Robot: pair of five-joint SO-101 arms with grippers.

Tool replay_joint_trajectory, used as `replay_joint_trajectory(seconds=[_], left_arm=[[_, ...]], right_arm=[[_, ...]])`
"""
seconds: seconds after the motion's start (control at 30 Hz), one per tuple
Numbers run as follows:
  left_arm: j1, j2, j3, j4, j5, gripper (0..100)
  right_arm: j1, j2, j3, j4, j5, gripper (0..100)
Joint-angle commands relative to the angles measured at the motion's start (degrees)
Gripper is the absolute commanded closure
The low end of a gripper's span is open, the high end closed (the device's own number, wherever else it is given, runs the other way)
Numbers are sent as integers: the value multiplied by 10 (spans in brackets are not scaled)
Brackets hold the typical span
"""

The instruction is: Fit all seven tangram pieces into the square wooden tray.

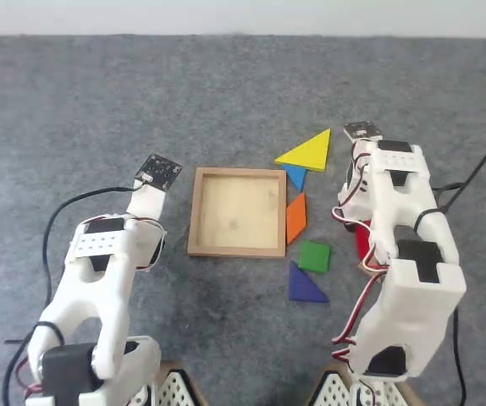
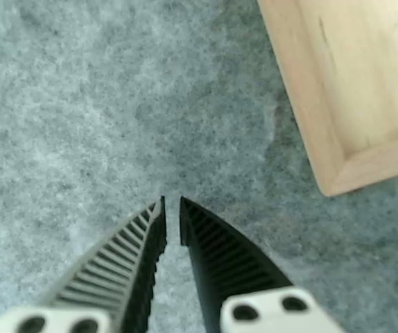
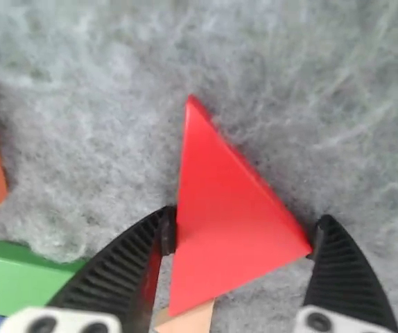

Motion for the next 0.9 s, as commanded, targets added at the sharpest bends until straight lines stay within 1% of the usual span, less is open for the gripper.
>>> replay_joint_trajectory(seconds=[0.0,0.27,0.47,0.67,0.87], left_arm=[[-4,-27,-3,4,-7,962],[-5,-27,-3,4,-7,962],[-5,-27,-3,3,-7,962],[-5,-27,-3,3,-7,963],[-5,-27,-3,3,-7,963]], right_arm=[[-2,0,-18,1,-10,751],[-6,-2,-21,7,-24,753],[-21,-57,-20,33,-28,753],[-52,-95,-21,45,-43,753],[-56,-118,-21,48,-62,753]])
